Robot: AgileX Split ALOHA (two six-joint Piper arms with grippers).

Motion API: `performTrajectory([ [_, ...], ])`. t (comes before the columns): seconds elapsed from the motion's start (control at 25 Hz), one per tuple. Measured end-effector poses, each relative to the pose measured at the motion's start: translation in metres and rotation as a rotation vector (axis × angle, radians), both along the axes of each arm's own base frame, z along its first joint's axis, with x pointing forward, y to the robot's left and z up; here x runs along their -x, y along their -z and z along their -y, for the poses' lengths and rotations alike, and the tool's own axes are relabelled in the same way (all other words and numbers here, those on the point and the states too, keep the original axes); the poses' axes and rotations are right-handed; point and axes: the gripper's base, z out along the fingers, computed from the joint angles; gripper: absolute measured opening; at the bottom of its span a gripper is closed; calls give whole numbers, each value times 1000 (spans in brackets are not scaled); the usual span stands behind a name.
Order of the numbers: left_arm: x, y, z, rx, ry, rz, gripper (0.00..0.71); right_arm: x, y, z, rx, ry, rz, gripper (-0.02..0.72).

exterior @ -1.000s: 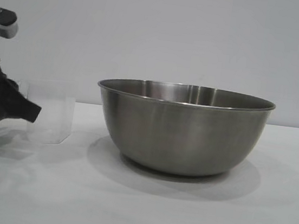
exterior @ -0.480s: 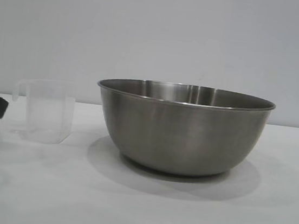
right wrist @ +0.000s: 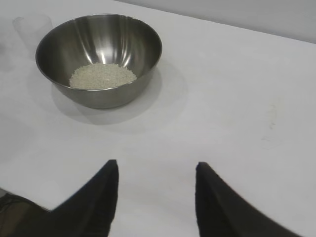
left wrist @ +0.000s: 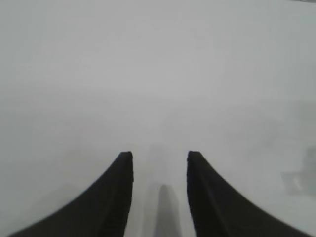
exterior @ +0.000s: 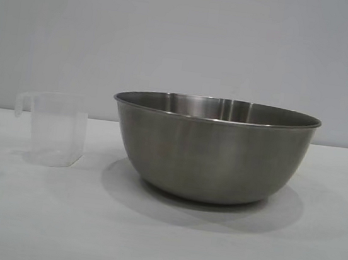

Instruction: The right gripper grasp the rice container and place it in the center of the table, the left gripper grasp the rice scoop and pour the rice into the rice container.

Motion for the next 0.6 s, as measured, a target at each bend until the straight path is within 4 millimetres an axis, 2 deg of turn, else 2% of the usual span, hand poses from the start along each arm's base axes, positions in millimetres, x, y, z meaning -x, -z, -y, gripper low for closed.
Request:
performTrajectory([
  [0.16, 21, -39, 0, -43, -10, 4, 255, 0, 0, 0, 0, 0, 0, 337],
  [0.28, 43, -63, -1, -74, -31, -15, 255, 0, 0, 0, 0, 0, 0, 337],
  [0.48, 89, -92, -4, -100, -82, -41, 255, 0, 0, 0, 0, 0, 0, 337],
  [0.6, 116, -102, -6, -106, -116, -60, 255, 0, 0, 0, 0, 0, 0, 337],
])
